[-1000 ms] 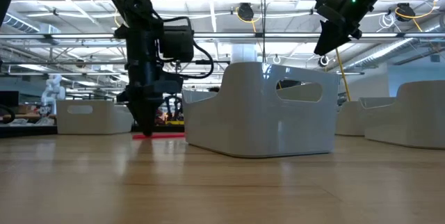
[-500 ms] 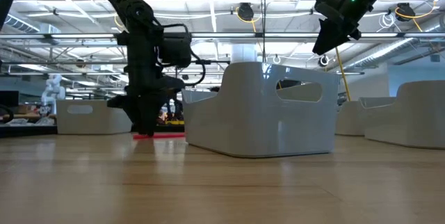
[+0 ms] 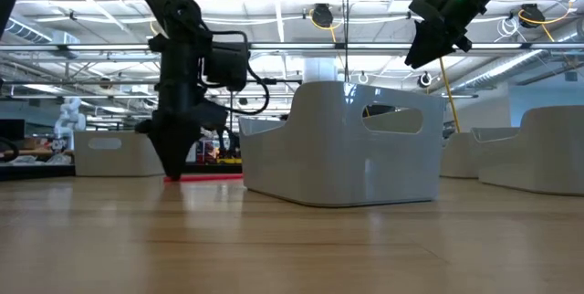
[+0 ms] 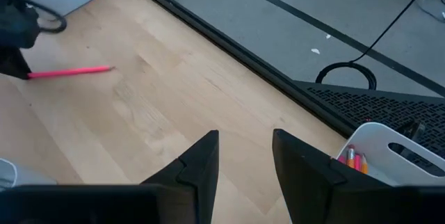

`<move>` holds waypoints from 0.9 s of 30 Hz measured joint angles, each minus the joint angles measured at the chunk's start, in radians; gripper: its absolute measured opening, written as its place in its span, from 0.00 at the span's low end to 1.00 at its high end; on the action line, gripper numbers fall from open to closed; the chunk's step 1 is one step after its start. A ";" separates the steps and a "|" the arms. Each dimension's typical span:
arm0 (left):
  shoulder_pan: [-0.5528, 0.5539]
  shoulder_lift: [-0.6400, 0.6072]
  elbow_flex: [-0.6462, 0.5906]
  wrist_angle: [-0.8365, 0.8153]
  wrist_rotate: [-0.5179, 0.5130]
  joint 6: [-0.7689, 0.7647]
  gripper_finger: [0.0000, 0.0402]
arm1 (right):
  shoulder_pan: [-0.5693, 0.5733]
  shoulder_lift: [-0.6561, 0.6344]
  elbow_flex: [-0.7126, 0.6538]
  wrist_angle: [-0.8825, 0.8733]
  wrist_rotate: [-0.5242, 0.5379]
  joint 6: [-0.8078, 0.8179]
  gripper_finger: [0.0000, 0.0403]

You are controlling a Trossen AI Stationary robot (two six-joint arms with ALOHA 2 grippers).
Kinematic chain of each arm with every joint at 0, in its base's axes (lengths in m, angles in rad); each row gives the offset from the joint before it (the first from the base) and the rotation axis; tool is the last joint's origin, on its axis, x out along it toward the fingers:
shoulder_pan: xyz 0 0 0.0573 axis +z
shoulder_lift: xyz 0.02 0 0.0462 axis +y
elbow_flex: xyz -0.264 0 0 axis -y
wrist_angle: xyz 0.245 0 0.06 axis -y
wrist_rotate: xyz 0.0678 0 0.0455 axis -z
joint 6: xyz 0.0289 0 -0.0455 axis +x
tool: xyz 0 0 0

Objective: Sort crayons/erasers/pens/pencils in bins
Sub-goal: Put the pink pencil into the top right gray bin

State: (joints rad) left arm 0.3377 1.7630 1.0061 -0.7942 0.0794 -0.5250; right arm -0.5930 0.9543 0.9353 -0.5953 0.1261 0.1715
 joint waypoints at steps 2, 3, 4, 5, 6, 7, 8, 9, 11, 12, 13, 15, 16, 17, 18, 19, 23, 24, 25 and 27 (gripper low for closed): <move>-0.016 0.000 0.000 -0.027 -0.022 0.012 0.08 | 0.000 0.000 0.000 -0.002 0.000 0.000 0.32; -0.021 0.000 0.000 -0.041 -0.027 0.018 0.08 | 0.000 0.000 0.000 -0.003 0.000 0.000 0.32; -0.025 0.000 0.000 -0.053 -0.033 0.020 0.08 | 0.000 0.000 0.000 -0.005 0.000 0.000 0.32; -0.028 0.000 0.000 -0.069 -0.042 0.021 0.08 | 0.000 0.000 0.000 -0.006 0.000 0.000 0.32; -0.029 0.000 0.000 -0.083 -0.051 0.021 0.08 | 0.000 0.000 0.000 -0.007 0.000 0.000 0.32; -0.032 0.000 0.000 -0.093 -0.057 0.023 0.08 | 0.000 0.000 0.000 -0.007 0.000 0.000 0.32; -0.032 0.000 0.000 -0.096 -0.062 0.023 0.08 | 0.000 0.000 0.000 -0.007 0.000 0.000 0.32; -0.032 0.000 -0.001 -0.097 -0.062 0.023 0.08 | 0.000 0.000 0.000 -0.007 0.000 0.000 0.32; -0.032 0.000 -0.001 -0.099 -0.063 0.025 0.08 | 0.001 0.000 0.000 -0.007 -0.001 0.000 0.32; -0.032 0.000 -0.001 -0.099 -0.063 0.025 0.08 | 0.001 0.000 0.000 -0.007 -0.001 0.000 0.32; -0.032 0.000 -0.001 -0.099 -0.063 0.025 0.08 | 0.000 0.000 0.000 -0.007 -0.001 0.000 0.32; -0.032 0.000 -0.001 -0.099 -0.062 0.025 0.08 | 0.000 0.000 0.000 -0.007 -0.001 0.000 0.32; -0.032 0.000 -0.001 -0.101 -0.062 0.024 0.08 | 0.000 0.000 0.000 -0.007 -0.001 0.000 0.32; -0.031 0.000 -0.001 -0.105 -0.062 0.019 0.08 | 0.000 0.000 0.000 -0.007 -0.001 0.000 0.32; -0.031 0.000 -0.001 -0.112 -0.062 0.015 0.08 | 0.000 0.000 0.000 -0.007 -0.001 0.000 0.32; -0.030 0.000 -0.001 -0.118 -0.062 0.012 0.08 | 0.000 0.000 0.000 -0.007 -0.001 0.000 0.32; -0.030 -0.020 -0.002 -0.133 -0.056 0.004 0.08 | 0.000 0.000 0.000 -0.007 -0.001 0.000 0.32; -0.030 -0.036 -0.002 -0.135 -0.055 -0.001 0.08 | 0.000 0.000 0.000 -0.006 -0.001 0.000 0.32; -0.030 -0.053 -0.002 -0.132 -0.055 -0.001 0.08 | 0.001 0.000 0.000 -0.006 -0.001 0.000 0.32; -0.030 -0.092 -0.002 -0.123 -0.054 -0.007 0.08 | 0.007 0.000 0.000 -0.006 -0.001 0.002 0.32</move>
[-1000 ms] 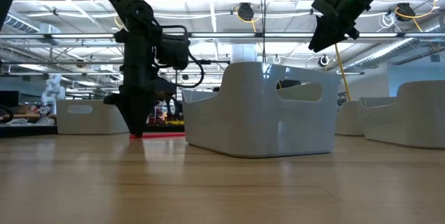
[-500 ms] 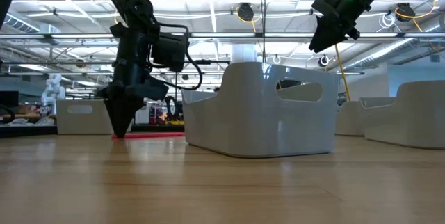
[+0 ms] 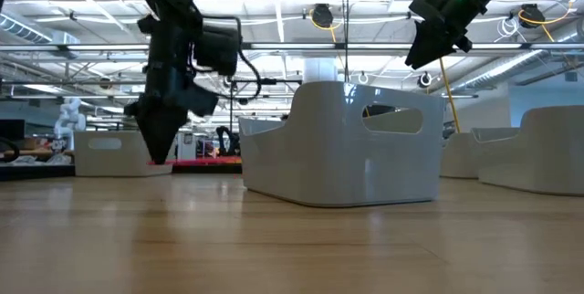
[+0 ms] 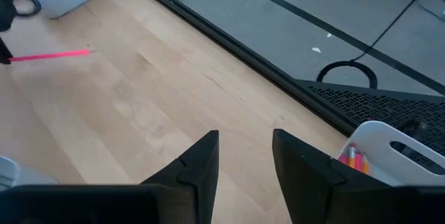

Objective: Sort crayons/erasers/pens/pencils in bins
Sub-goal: Put the pink pencil into the top right gray bin

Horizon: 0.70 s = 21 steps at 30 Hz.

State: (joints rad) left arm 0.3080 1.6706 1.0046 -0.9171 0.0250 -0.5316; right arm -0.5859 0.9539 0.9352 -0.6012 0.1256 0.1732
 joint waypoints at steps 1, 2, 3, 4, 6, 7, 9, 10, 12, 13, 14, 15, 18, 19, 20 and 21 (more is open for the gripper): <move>0.000 -0.022 0.000 0.004 0.000 -0.001 0.08 | 0.005 0.000 0.000 0.003 0.000 0.004 0.32; 0.000 -0.043 0.000 0.015 0.000 -0.001 0.08 | 0.012 0.000 0.000 0.012 0.000 0.013 0.32; 0.000 -0.066 0.000 0.034 0.001 -0.001 0.08 | 0.018 0.001 0.000 0.026 0.000 0.027 0.32; 0.000 -0.091 0.000 0.057 0.001 -0.001 0.08 | 0.026 0.003 0.000 0.046 0.000 0.040 0.32; 0.000 -0.139 0.000 0.118 0.005 0.007 0.08 | 0.045 0.011 0.000 0.092 0.000 0.067 0.32; 0.000 -0.162 0.001 0.165 0.008 0.009 0.08 | 0.057 0.018 0.000 0.118 0.000 0.078 0.32; 0.000 -0.200 0.001 0.271 0.018 0.010 0.08 | 0.082 0.039 0.000 0.175 -0.001 0.102 0.32; 0.000 -0.217 0.001 0.335 0.027 0.010 0.08 | 0.097 0.053 0.000 0.207 -0.002 0.120 0.32; -0.002 -0.243 0.002 0.481 0.048 0.019 0.08 | 0.126 0.084 0.000 0.281 -0.036 0.153 0.34; -0.004 -0.250 0.002 0.553 0.060 0.028 0.08 | 0.142 0.102 0.000 0.320 -0.063 0.170 0.35; -0.008 -0.252 0.002 0.630 0.075 0.038 0.08 | 0.159 0.123 0.000 0.371 -0.089 0.188 0.37; -0.011 -0.252 0.003 0.712 0.092 0.046 0.08 | 0.175 0.143 0.000 0.419 -0.110 0.201 0.38; -0.017 -0.249 0.003 0.888 0.149 0.053 0.08 | 0.231 0.206 0.000 0.563 -0.141 0.208 0.45; -0.020 -0.245 0.003 0.945 0.158 0.052 0.08 | 0.248 0.222 0.000 0.605 -0.156 0.203 0.47; -0.024 -0.240 0.004 0.987 0.159 0.052 0.08 | 0.263 0.237 0.000 0.640 -0.165 0.196 0.48; -0.027 -0.238 0.004 1.008 0.159 0.052 0.08 | 0.278 0.250 0.000 0.682 -0.179 0.191 0.49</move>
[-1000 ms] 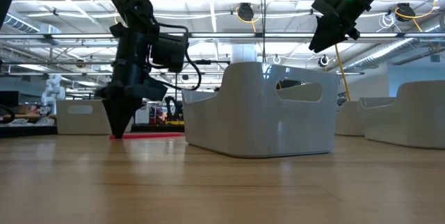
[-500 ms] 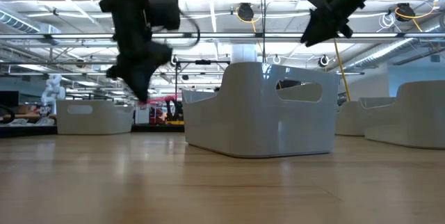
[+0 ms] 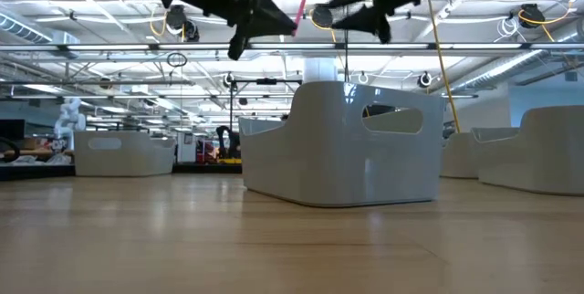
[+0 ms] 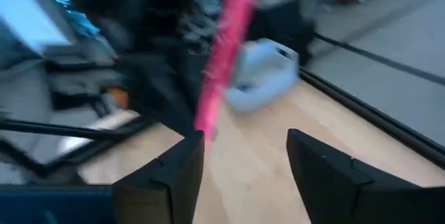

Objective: Sort crayons/erasers/pens/pencils in bins
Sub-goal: Put the pink pencil into the top right gray bin

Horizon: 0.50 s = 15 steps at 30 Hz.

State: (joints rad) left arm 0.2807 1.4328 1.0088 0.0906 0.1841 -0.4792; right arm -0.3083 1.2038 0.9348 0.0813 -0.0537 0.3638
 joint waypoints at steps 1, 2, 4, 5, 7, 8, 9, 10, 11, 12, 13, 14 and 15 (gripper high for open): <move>-0.002 0.002 -0.001 0.012 0.000 0.001 0.08 | 0.016 0.010 0.000 0.039 -0.004 -0.004 0.50; -0.004 0.002 -0.001 0.026 0.000 0.003 0.08 | 0.030 0.018 0.000 0.061 -0.004 -0.006 0.50; -0.009 0.002 -0.001 0.054 0.000 0.010 0.08 | 0.048 0.031 0.000 0.120 -0.003 -0.006 0.50; -0.012 0.001 -0.001 0.063 0.001 0.021 0.08 | 0.056 0.036 0.000 0.150 -0.003 -0.006 0.50; -0.022 0.002 -0.001 0.081 0.001 0.046 0.08 | 0.064 0.046 0.000 0.203 0.003 -0.005 0.49; -0.030 0.002 -0.001 0.098 0.001 0.058 0.08 | 0.066 0.053 0.000 0.217 0.014 0.003 0.48; -0.037 0.002 -0.001 0.120 0.002 0.072 0.08 | 0.068 0.060 0.000 0.226 0.029 0.020 0.47; -0.045 0.002 -0.001 0.142 0.002 0.086 0.08 | 0.068 0.068 0.000 0.229 0.034 0.038 0.47; -0.052 0.001 -0.001 0.151 0.000 0.098 0.08 | 0.068 0.078 0.000 0.246 0.028 0.054 0.46; -0.056 0.001 -0.001 0.152 0.000 0.110 0.08 | 0.068 0.086 0.000 0.269 0.022 0.066 0.46; -0.061 0.001 -0.001 0.153 -0.003 0.122 0.08 | 0.069 0.092 0.000 0.290 0.016 0.076 0.45; -0.065 0.001 -0.001 0.150 -0.010 0.132 0.08 | 0.071 0.098 0.000 0.315 -0.002 0.082 0.45; -0.069 0.001 -0.001 0.147 -0.021 0.141 0.08 | 0.075 0.106 0.000 0.344 -0.015 0.090 0.45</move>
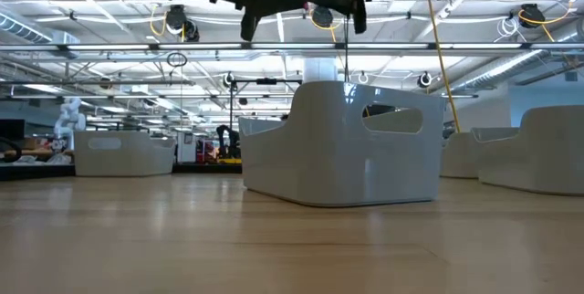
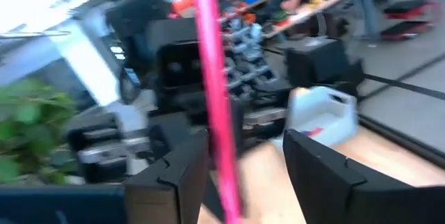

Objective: Sort crayons/erasers/pens/pencils in bins
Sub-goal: Put the pink pencil into the top right gray bin

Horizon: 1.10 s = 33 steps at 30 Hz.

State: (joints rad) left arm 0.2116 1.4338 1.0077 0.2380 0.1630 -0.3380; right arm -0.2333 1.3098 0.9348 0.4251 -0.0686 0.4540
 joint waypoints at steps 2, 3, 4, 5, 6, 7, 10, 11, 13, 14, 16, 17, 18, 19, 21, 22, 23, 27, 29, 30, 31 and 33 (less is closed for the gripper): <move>-0.005 0.000 0.000 -0.001 -0.014 0.005 0.08 | 0.006 0.011 0.000 0.030 -0.020 0.009 0.44; -0.005 0.000 0.000 0.000 -0.020 0.005 0.08 | 0.010 0.016 0.000 0.046 -0.035 0.008 0.43; -0.006 0.000 0.000 0.000 -0.026 0.004 0.08 | 0.014 0.019 0.000 0.055 -0.044 0.009 0.42; -0.005 0.000 0.000 0.000 -0.029 0.004 0.08 | 0.015 0.019 0.000 0.056 -0.043 0.008 0.42; -0.005 0.000 0.000 0.000 -0.032 0.004 0.08 | 0.017 0.019 0.000 0.057 -0.040 0.008 0.41; -0.005 0.000 0.000 0.000 -0.033 0.004 0.08 | 0.020 0.019 0.000 0.057 -0.038 0.008 0.40; -0.005 0.000 0.000 -0.001 -0.033 0.004 0.08 | 0.020 0.019 0.000 0.057 -0.036 0.007 0.37; -0.005 0.000 0.000 -0.002 -0.033 0.004 0.08 | 0.020 0.019 0.000 0.057 -0.036 0.007 0.35; -0.007 0.000 0.000 -0.002 -0.033 0.004 0.08 | 0.019 0.019 0.000 0.057 -0.036 0.006 0.32; -0.008 0.000 0.000 -0.002 -0.033 0.004 0.08 | 0.019 0.020 0.000 0.057 -0.035 0.006 0.30; -0.010 0.000 0.000 -0.002 -0.033 0.004 0.08 | 0.019 0.030 0.000 0.062 -0.034 0.006 0.27; -0.010 0.000 0.000 -0.002 -0.033 0.004 0.08 | 0.019 0.033 0.000 0.057 -0.034 0.007 0.25; -0.010 0.000 0.000 -0.002 -0.033 0.004 0.08 | 0.019 0.040 0.000 0.056 -0.034 0.008 0.23; -0.010 0.000 0.000 -0.002 -0.033 0.004 0.08 | 0.019 0.049 0.000 0.067 -0.034 0.009 0.22; -0.010 0.000 0.000 -0.005 -0.033 0.005 0.08 | 0.019 0.063 0.001 0.070 -0.035 0.014 0.19; -0.010 0.000 0.000 -0.008 -0.033 0.006 0.08 | 0.019 0.068 0.001 0.075 -0.035 0.017 0.18; -0.010 0.000 0.000 -0.015 -0.033 0.007 0.08 | 0.019 0.072 0.001 0.076 -0.036 0.017 0.16; -0.010 0.000 0.000 -0.024 -0.033 0.007 0.08 | 0.019 0.076 0.001 0.084 -0.036 0.014 0.09; -0.011 0.000 0.000 -0.033 -0.033 0.007 0.08 | 0.019 0.076 0.001 0.078 -0.036 0.003 0.05; -0.011 0.000 0.000 -0.037 -0.033 0.006 0.08 | 0.019 0.076 0.001 0.076 -0.035 0.001 0.04; -0.011 0.000 0.000 -0.040 -0.033 0.005 0.08 | 0.019 0.075 0.001 0.074 -0.035 0.000 0.04; -0.010 0.000 0.000 -0.043 -0.033 0.003 0.08 | 0.019 0.075 0.001 0.069 -0.035 0.005 0.04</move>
State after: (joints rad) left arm 0.2015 1.4342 1.0077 0.1950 0.1299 -0.3355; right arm -0.2142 1.3849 0.9356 0.4945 -0.1040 0.4587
